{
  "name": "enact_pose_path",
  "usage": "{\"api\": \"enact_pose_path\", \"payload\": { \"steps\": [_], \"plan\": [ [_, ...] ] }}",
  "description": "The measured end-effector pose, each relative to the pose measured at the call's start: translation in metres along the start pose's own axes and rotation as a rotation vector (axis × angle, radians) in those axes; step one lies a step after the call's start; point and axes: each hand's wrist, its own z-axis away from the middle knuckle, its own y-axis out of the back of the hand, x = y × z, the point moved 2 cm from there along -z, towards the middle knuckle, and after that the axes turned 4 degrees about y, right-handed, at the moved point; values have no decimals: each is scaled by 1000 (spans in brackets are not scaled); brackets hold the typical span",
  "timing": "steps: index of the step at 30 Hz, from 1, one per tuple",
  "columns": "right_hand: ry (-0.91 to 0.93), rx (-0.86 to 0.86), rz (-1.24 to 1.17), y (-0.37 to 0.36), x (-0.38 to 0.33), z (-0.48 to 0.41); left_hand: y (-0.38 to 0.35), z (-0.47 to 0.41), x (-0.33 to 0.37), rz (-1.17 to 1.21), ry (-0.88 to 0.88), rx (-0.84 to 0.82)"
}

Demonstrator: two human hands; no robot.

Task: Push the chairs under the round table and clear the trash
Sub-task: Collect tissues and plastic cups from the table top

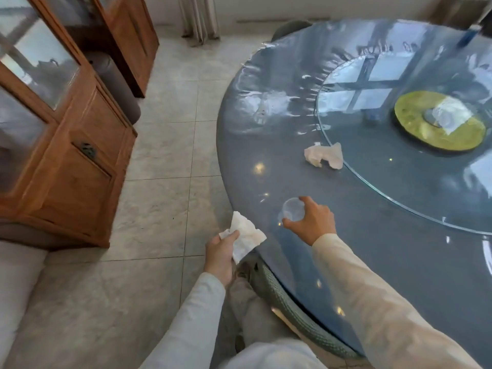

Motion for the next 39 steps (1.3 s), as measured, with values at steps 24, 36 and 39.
{"api": "enact_pose_path", "payload": {
  "steps": [24,36,39],
  "plan": [
    [-289,-280,-121,-8,-28,-170,-151,-210,154,-495,90,-241],
    [-614,126,-347,56,16,-273,-219,-260,219,-714,125,-485],
    [-657,-7,-321,44,16,-284,-216,-266,225,-728,111,-492]
  ]
}}
